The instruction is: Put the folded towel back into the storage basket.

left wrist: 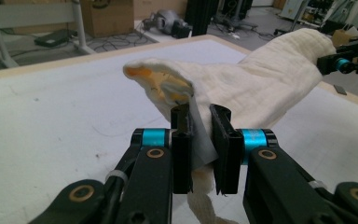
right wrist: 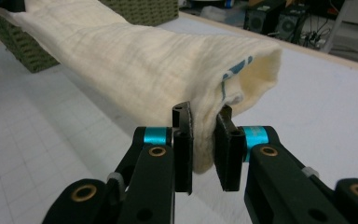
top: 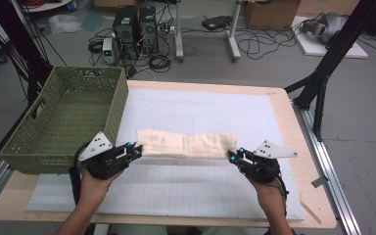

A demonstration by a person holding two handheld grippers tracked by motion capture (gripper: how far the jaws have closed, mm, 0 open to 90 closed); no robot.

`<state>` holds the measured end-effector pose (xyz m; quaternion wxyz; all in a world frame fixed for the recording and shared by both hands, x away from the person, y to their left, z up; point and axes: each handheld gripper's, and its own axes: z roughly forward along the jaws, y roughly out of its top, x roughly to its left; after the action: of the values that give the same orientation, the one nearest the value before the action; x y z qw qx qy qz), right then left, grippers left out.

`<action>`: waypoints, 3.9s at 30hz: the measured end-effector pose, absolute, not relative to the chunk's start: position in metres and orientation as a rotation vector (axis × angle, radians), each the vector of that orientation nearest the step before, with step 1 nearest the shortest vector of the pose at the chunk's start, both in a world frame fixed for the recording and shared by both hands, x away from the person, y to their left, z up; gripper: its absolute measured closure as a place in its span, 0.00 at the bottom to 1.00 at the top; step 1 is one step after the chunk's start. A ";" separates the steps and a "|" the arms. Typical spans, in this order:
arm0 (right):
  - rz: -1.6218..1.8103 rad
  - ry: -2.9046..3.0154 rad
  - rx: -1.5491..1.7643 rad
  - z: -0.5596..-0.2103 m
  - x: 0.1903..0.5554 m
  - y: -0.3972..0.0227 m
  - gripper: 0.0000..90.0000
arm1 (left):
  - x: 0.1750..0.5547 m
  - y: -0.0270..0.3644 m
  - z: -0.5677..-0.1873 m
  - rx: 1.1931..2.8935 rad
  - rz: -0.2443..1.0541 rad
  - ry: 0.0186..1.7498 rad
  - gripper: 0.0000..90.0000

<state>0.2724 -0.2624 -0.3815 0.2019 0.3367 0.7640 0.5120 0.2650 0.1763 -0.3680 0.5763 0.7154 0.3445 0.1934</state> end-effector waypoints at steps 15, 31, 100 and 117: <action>1.475 2.113 0.818 -0.341 0.318 -0.215 0.89 | 0.259 0.219 -0.334 1.615 0.564 0.817 0.88; 1.470 2.160 0.703 -0.313 0.365 -0.140 0.89 | 0.247 0.275 -0.321 1.548 0.661 0.885 0.88; 1.410 2.277 0.539 -0.301 0.450 0.111 0.89 | 0.218 0.421 -0.329 1.409 0.937 1.192 0.88; 1.289 2.294 0.569 -0.309 0.454 0.105 0.59 | 0.220 0.423 -0.325 1.410 0.901 1.258 0.49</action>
<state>0.4540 0.1053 -0.3086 0.2227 0.2059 0.8308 0.4666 0.2197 0.4229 -0.3252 0.5006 0.5832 0.5201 0.3725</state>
